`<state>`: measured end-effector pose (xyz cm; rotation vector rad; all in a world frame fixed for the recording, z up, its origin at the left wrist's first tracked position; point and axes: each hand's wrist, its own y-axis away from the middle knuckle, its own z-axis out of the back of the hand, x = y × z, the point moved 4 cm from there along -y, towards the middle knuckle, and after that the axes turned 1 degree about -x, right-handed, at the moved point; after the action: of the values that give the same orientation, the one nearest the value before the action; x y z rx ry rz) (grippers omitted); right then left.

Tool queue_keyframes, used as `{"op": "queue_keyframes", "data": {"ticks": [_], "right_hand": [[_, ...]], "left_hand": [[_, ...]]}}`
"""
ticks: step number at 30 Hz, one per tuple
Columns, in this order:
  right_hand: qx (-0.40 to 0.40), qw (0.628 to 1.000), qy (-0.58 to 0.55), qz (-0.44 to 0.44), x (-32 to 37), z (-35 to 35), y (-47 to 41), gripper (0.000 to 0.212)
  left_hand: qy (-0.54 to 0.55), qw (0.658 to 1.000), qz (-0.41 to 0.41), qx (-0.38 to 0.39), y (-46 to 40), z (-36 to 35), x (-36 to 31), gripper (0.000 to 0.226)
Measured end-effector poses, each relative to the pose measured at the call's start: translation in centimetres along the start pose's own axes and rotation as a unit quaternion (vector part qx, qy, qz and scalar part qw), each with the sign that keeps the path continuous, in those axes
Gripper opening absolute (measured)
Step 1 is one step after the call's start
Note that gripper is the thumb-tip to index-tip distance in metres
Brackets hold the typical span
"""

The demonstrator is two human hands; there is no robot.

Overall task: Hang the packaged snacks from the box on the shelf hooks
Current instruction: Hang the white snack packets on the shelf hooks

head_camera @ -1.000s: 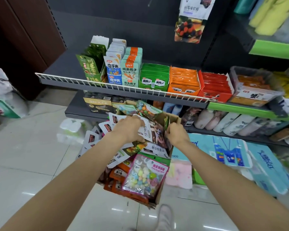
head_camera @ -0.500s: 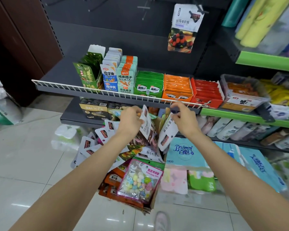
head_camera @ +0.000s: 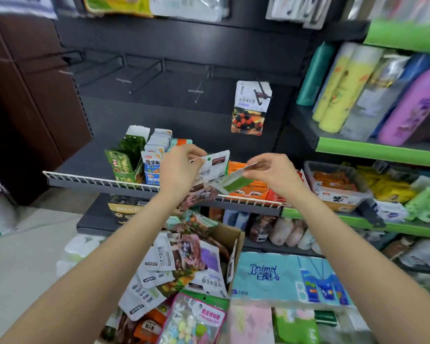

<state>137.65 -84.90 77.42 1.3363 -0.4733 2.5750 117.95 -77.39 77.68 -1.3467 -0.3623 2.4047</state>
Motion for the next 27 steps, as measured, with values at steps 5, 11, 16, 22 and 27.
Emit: {"op": "queue_keyframes", "data": {"ticks": [5, 11, 16, 22, 27], "right_hand": [[-0.074, 0.996, 0.023, 0.032, 0.3, 2.0, -3.9, 0.036], [0.005, 0.998, -0.069, 0.000, -0.3, 3.0, -7.3, 0.034], [0.015, 0.991, 0.131, 0.026, 0.1, 3.2, -9.2, 0.030], [0.045, 0.963, 0.231, 0.133, 1.9, 3.9, -9.9, 0.045], [0.025, 0.944, 0.272, 0.185, 2.0, 2.9, -9.5, 0.042]], "left_hand": [[-0.006, 1.000, -0.022, -0.020, -3.0, -1.2, -2.2, 0.011], [0.019, 0.997, -0.060, 0.046, -5.2, -3.7, -4.6, 0.007], [-0.041, 0.996, -0.070, 0.036, -6.4, -5.4, -5.1, 0.008], [-0.148, 0.983, -0.086, 0.066, -7.1, -5.9, -5.3, 0.022], [-0.193, 0.968, -0.124, 0.098, -7.6, -6.6, -6.4, 0.035]]}}
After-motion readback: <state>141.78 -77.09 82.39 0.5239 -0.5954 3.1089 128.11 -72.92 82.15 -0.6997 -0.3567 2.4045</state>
